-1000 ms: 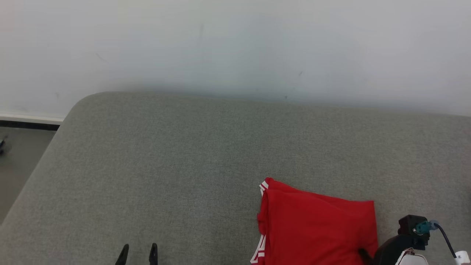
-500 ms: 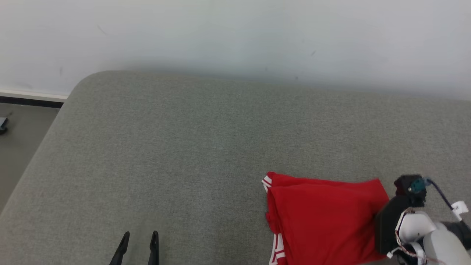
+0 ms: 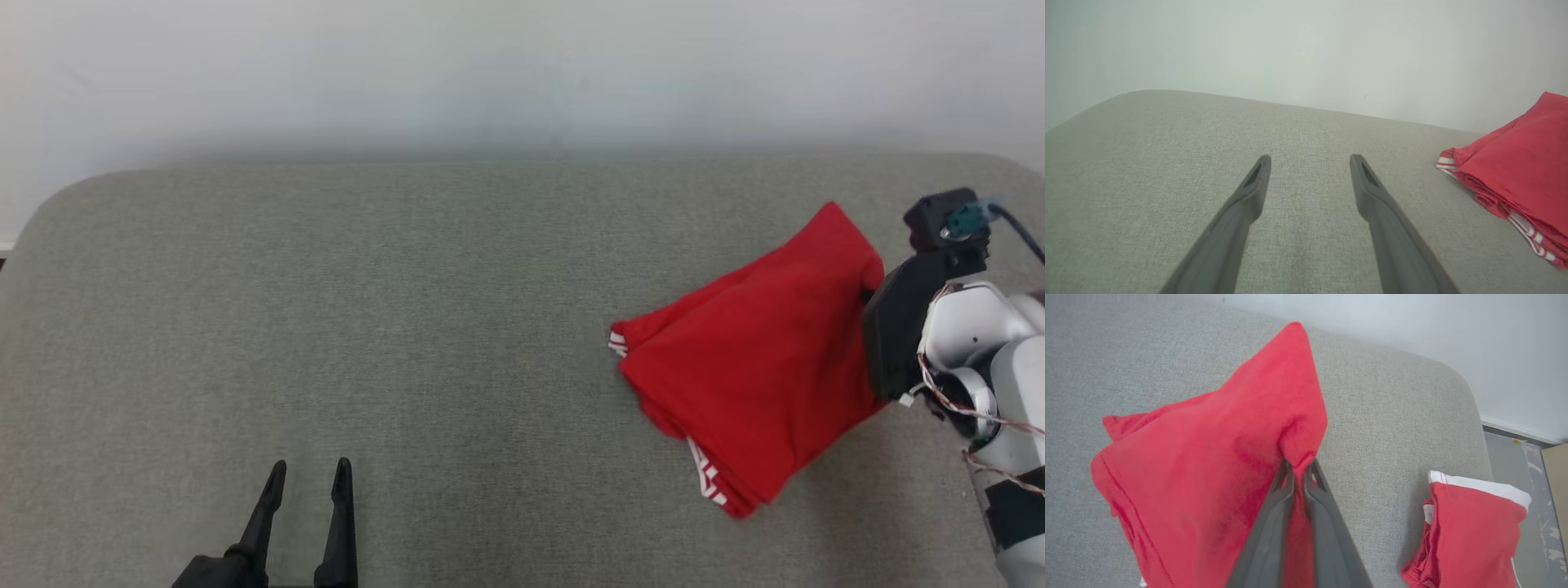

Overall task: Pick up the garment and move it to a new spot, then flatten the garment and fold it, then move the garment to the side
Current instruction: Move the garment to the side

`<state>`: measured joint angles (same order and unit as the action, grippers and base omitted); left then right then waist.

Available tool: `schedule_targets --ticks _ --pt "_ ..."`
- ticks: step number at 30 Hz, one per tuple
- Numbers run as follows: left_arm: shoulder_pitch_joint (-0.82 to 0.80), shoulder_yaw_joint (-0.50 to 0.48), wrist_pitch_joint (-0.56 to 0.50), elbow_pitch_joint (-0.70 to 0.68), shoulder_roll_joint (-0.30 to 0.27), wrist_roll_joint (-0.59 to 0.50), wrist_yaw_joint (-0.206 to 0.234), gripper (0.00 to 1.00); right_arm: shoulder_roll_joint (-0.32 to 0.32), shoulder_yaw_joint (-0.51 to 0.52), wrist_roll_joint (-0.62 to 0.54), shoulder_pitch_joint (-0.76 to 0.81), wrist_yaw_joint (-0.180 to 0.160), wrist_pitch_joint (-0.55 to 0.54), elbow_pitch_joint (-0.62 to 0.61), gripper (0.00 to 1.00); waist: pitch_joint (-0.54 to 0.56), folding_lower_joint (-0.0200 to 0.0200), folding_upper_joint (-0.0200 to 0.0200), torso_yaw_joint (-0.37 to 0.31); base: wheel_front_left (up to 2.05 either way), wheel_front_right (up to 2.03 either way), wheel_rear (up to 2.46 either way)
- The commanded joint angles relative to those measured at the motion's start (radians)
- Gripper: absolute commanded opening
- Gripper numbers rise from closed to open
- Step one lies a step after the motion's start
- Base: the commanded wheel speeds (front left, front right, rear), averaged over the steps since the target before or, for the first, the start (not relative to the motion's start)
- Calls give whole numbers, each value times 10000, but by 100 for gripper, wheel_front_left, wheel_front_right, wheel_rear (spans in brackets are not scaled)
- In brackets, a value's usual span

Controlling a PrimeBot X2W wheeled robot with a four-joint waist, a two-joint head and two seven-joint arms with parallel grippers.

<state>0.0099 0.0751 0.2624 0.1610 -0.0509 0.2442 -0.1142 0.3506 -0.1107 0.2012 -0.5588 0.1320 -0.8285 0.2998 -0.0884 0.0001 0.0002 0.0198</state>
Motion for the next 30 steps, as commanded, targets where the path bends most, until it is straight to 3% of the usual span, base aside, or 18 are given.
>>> schedule_targets --ticks 1,12,23,30 --pt "-143 9 26 -52 11 51 21 100 103 34 58 -150 -31 -38 -43 0 -433 -1 -2 -681 0 0 0" --pt "-836 35 26 -213 10 -222 -39 100 516 443 -104 -1167 -31 286 83 0 -1377 -1 -2 -2046 0 0 0" --pt "-1391 -12 25 -697 -18 -812 -158 100 1140 1894 -564 -1364 -31 428 -215 0 -2344 -1 -2 -2520 0 0 0" --pt "-1639 135 25 -895 -372 -930 -161 100 1511 2459 -1411 -1220 -32 793 -327 0 -2925 -1 -2 -2859 0 0 0"
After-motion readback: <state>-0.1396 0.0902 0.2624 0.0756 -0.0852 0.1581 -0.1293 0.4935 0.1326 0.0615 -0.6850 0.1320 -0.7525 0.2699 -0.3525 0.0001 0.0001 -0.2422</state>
